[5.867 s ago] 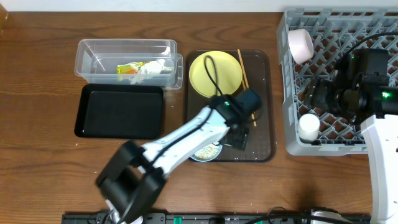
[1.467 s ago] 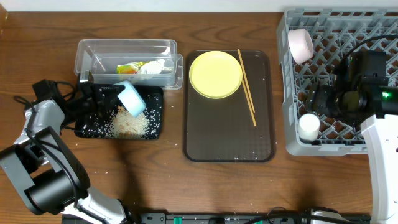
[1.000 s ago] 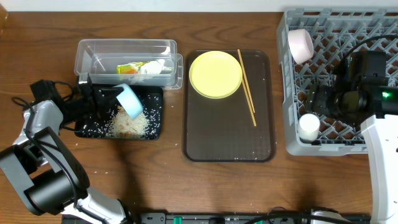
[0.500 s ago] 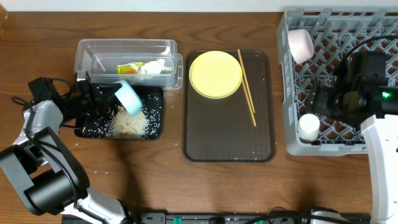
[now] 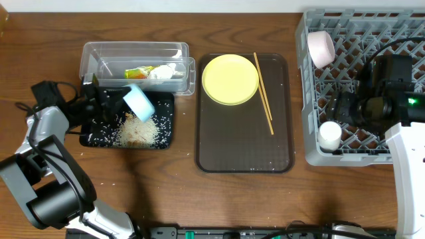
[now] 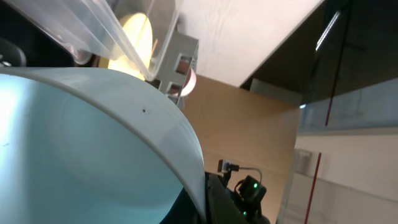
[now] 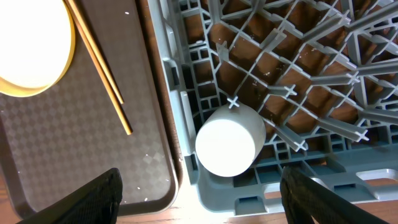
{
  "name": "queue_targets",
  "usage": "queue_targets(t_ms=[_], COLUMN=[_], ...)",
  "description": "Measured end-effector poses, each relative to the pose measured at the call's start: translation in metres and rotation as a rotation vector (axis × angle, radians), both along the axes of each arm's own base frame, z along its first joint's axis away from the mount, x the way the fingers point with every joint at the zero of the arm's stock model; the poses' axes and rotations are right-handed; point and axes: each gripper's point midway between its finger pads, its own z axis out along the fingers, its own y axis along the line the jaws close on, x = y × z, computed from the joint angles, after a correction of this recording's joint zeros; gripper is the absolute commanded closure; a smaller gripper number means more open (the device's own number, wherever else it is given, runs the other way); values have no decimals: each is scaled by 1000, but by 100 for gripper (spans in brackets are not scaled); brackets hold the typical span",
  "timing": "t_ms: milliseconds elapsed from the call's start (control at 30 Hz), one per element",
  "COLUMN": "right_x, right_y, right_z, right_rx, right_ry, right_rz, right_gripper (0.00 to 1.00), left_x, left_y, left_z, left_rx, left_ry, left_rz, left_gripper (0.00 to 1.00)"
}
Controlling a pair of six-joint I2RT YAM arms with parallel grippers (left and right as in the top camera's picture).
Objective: Sort waste into correct bins and load items into the dishwasher rack
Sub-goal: 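Carry the emptied blue bowl right and set it on the brown tray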
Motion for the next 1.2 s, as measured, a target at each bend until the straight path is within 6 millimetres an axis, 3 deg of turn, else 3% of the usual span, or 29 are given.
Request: queue_targets(t_ms=[300,467,633,767,900,1100,1200], right_x=[0,1,2,2,2,2,2], right_y=[0,0,0,-1,-1,-1,0], right_z=[0,0,1,1,1,1,1], right_rx=[-1,-1,-3,-3,-3,-3,3], right_ry=[0,-5,-7,-7,-7,-7,-8], right_rz=[0,0,0,-1,-1,0,1], right_gripper=[21,21,21,21,21,21,21], left_x=[-7,-17,-52,-90,-112,-132,-136], left_y=[-49,-115,-221,-279,-303,-319,-322], left_z=[43,45,11,-21,-50,-92,-108], left_rx=[212,414,630,822,1012,1209,1252], left_ry=[-144,-213,-305,-386,-440,-466,-465], left_rz=[-82,-204,-477,-647,-728,-807,-838], left_gripper=[94,94,94,94,94,93,74])
